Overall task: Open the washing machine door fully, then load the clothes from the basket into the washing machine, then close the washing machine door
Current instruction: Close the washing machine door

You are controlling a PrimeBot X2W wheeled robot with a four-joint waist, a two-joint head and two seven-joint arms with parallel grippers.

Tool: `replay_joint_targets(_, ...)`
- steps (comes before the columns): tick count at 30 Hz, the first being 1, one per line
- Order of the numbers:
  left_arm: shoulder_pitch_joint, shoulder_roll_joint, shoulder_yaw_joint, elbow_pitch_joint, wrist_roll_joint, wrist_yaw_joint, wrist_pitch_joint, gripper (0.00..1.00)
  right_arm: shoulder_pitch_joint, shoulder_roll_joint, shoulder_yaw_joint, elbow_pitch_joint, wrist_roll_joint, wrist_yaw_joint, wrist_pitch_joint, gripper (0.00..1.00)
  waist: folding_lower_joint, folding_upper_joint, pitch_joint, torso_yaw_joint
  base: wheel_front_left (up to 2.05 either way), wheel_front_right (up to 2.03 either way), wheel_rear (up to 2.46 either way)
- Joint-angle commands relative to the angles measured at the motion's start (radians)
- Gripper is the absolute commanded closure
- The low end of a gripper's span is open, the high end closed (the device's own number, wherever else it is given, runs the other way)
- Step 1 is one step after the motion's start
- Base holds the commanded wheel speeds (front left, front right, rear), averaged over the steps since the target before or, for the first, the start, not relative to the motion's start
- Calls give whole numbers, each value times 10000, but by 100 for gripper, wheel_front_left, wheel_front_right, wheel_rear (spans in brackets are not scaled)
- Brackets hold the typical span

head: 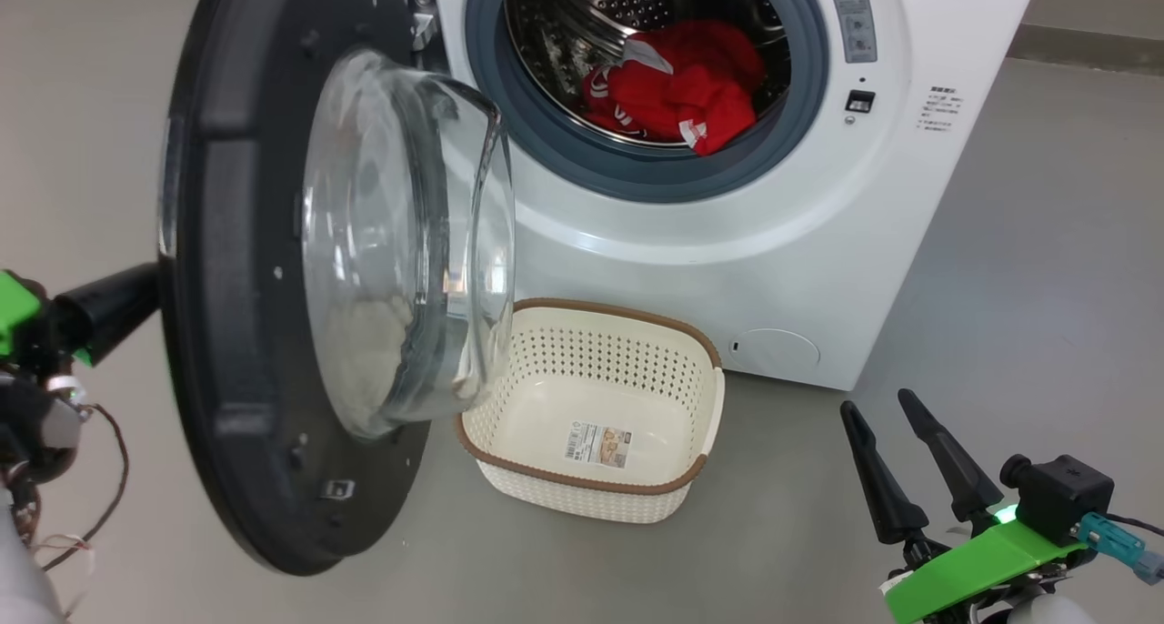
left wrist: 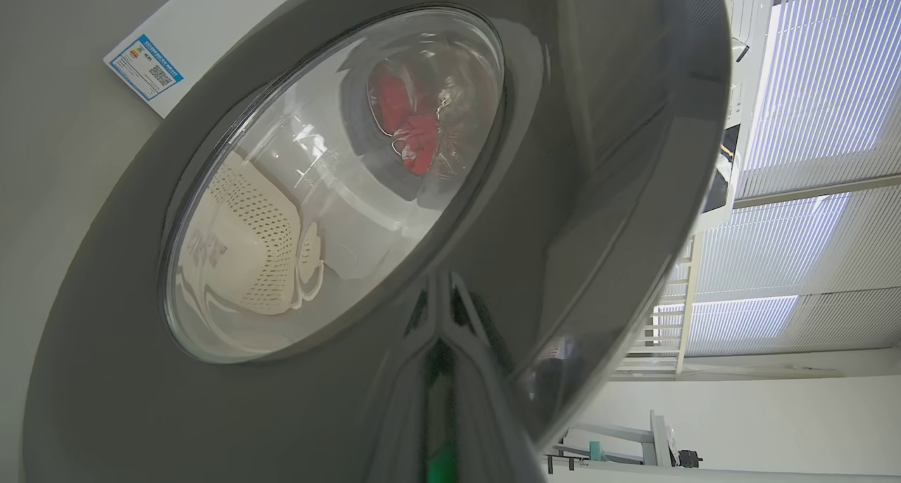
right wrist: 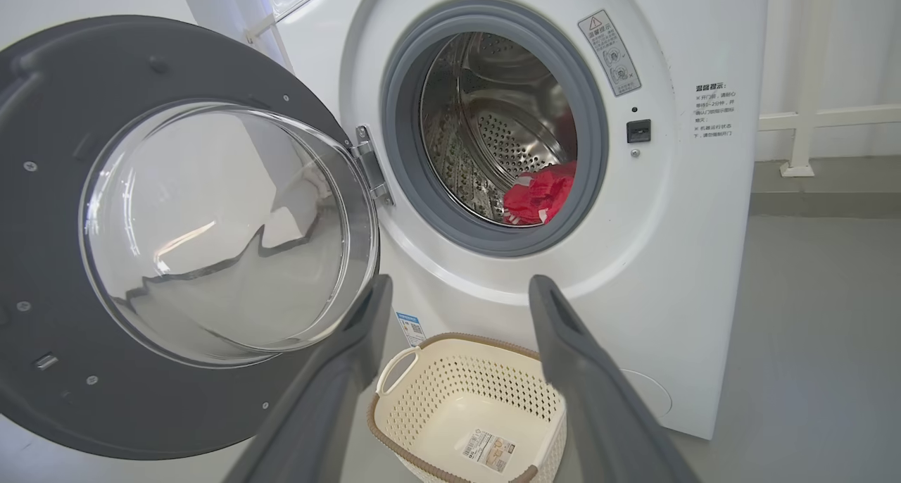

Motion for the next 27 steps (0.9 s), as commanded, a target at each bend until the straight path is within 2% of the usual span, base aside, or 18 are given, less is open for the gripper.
replay_joint_targets(1,17,142,24,-695,-145,146,227,100,-129,-118,204,-206,19,16,-48,0,0,-1,17,-99,0,0,0)
replay_joint_targets(7,434,-342,-181,-1853,-231,451,409,100,-249,-143,255,-189,40,16,-48,0,0,-1,87,-412,0,0,0)
replay_joint_targets(14,634,-696,-444,-2485,-231,605,416,100,-275,-172,242,-162,69,16,-48,0,0,-1,93,-852,0,0,0)
replay_joint_targets(27,606,-936,-700,-2600,-216,487,163,100,-267,-231,398,-82,117,16,-48,0,0,-1,68,-1575,0,0,0)
